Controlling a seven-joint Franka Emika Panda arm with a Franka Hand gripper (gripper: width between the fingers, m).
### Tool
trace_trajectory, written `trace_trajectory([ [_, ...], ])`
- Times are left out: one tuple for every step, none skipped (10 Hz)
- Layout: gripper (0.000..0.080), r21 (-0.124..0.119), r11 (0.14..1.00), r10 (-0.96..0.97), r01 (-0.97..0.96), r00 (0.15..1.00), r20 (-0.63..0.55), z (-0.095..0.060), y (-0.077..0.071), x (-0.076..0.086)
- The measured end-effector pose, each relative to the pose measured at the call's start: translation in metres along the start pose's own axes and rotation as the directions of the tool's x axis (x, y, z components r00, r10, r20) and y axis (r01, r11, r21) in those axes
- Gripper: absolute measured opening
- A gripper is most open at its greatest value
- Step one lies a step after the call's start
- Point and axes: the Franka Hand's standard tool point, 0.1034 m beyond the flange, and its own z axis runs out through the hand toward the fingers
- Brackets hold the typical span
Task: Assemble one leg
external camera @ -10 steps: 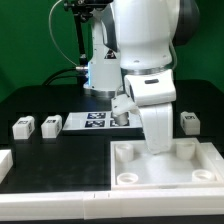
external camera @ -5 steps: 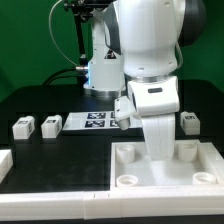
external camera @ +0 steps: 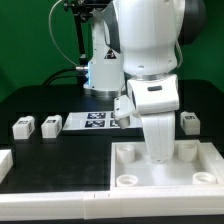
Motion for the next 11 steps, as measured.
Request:
trace_trajectory([
  [0.0597,-0.001,1.0,0.0,0.0,1.0,0.0,0.0,0.0,0.0],
  [0.064,-0.001,1.0,0.0,0.0,1.0,0.0,0.0,0.001,0.0],
  [0.0647,-0.001,1.0,0.0,0.0,1.0,0.0,0.0,0.001,0.0],
  [0.0647,-0.001,1.0,0.0,0.0,1.0,0.0,-0.001,0.001,0.0],
  [0.0647,-0.002,1.0,0.0,0.0,1.0,0.0,-0.001,0.001,0.0],
  [0.0649,-0.002,1.0,0.0,0.0,1.0,0.0,-0.001,0.001,0.0],
  [0.0649,-0.001,1.0,0.005,-0.005,1.0,0.001,-0.002,0.001,0.0],
  [0.0649,-0.003,0.999,0.05,-0.05,0.999,0.012,-0.018,-0.002,0.001],
  [0.0649,-0.019,0.996,0.091,-0.09,0.995,0.029,-0.044,-0.007,0.004],
  [0.0649,-0.031,0.99,0.136,-0.135,0.99,0.035,-0.056,-0.012,0.007],
  [0.0649,-0.04,0.978,0.206,-0.204,0.978,0.035,-0.063,-0.019,0.013],
])
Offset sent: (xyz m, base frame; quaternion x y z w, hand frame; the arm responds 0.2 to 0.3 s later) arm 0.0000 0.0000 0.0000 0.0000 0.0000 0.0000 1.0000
